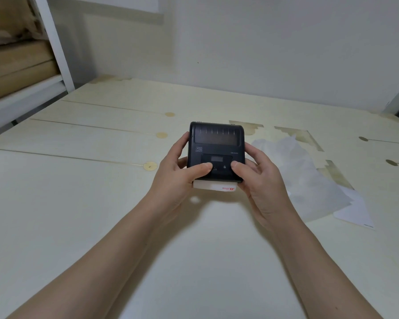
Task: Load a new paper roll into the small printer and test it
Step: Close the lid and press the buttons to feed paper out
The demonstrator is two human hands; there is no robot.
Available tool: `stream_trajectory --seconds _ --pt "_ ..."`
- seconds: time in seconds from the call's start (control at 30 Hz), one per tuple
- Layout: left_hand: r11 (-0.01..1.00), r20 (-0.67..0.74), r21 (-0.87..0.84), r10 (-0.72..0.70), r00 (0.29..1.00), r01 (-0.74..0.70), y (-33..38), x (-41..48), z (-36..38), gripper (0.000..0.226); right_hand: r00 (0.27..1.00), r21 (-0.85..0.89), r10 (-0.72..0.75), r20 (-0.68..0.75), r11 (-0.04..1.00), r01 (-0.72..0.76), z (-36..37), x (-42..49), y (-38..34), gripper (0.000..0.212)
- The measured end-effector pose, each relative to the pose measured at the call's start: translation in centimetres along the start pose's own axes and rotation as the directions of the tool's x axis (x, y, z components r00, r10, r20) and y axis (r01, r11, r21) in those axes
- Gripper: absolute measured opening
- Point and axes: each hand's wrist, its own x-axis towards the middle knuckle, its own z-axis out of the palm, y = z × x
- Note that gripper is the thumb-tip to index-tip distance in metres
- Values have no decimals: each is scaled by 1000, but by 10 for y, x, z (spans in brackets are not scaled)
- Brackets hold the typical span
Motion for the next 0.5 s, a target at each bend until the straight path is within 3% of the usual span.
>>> stream_trajectory --seconds 0.5 --pt "1000 -3 1 10 1000 -10 0 -1 0 78 1000 0 -12 6 1000 12 -1 0 0 52"
